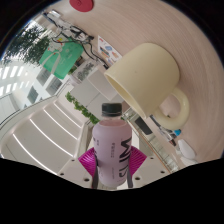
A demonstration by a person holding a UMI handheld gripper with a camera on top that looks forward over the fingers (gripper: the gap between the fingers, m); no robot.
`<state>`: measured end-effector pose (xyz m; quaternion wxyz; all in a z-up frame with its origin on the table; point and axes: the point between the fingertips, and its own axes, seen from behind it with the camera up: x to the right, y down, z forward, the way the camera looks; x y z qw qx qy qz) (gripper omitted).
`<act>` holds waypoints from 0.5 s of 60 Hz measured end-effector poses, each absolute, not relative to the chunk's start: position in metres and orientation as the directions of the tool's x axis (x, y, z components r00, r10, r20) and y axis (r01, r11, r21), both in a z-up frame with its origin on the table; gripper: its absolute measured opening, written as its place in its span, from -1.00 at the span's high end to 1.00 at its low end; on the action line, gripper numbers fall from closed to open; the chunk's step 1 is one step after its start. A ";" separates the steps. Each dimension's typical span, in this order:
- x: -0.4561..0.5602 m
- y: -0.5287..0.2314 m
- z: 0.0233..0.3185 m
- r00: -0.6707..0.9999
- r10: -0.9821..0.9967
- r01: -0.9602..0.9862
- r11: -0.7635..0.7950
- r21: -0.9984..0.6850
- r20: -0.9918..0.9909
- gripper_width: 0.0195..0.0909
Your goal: Pour water
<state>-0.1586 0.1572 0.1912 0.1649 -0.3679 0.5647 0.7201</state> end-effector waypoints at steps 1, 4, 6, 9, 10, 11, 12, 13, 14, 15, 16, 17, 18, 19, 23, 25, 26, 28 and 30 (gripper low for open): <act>-0.158 0.157 0.190 -0.680 -0.181 -0.648 -0.304 0.698 -0.711 0.44; -0.157 0.156 0.191 -0.686 -0.185 -0.639 -0.309 0.704 -0.704 0.45; -0.159 0.159 0.192 -0.677 -0.188 -0.641 -0.324 0.696 -0.711 0.45; -0.165 0.159 0.195 -0.635 -0.191 -0.662 -0.365 0.654 -0.749 0.44; -0.167 0.158 0.198 -0.610 -0.187 -0.677 -0.384 0.629 -0.770 0.44; -0.169 0.157 0.200 -0.577 -0.181 -0.695 -0.404 0.595 -0.797 0.44; -0.171 0.144 0.208 -0.544 -0.164 -0.713 -0.426 0.557 -0.823 0.44; -0.170 0.152 0.211 -0.504 -0.163 -0.733 -0.438 0.520 -0.848 0.45; -0.172 0.152 0.212 -0.445 -0.151 -0.759 -0.460 0.461 -0.883 0.45; -0.173 0.152 0.216 -0.386 -0.133 -0.781 -0.480 0.400 -0.913 0.45; -0.172 0.152 0.223 -0.317 -0.105 -0.803 -0.499 0.326 -0.943 0.45; -0.171 0.138 0.222 -0.237 -0.037 -0.808 -0.547 0.218 -0.971 0.45; -0.168 0.131 0.234 -0.183 0.006 -0.819 -0.554 0.149 -0.983 0.44; -0.163 0.148 0.252 -0.121 0.009 -0.841 -0.533 0.097 -0.993 0.44; -0.137 0.158 0.294 0.185 0.179 -0.840 -0.481 -0.250 -0.966 0.44; -0.114 0.158 0.316 0.330 0.265 -0.808 -0.417 -0.416 -0.906 0.44; -0.103 0.161 0.325 0.415 0.284 -0.783 -0.373 -0.498 -0.864 0.43; -0.084 0.155 0.331 0.597 0.325 -0.686 -0.267 -0.677 -0.734 0.42; -0.043 0.157 0.345 0.717 0.348 -0.590 -0.158 -0.792 -0.604 0.42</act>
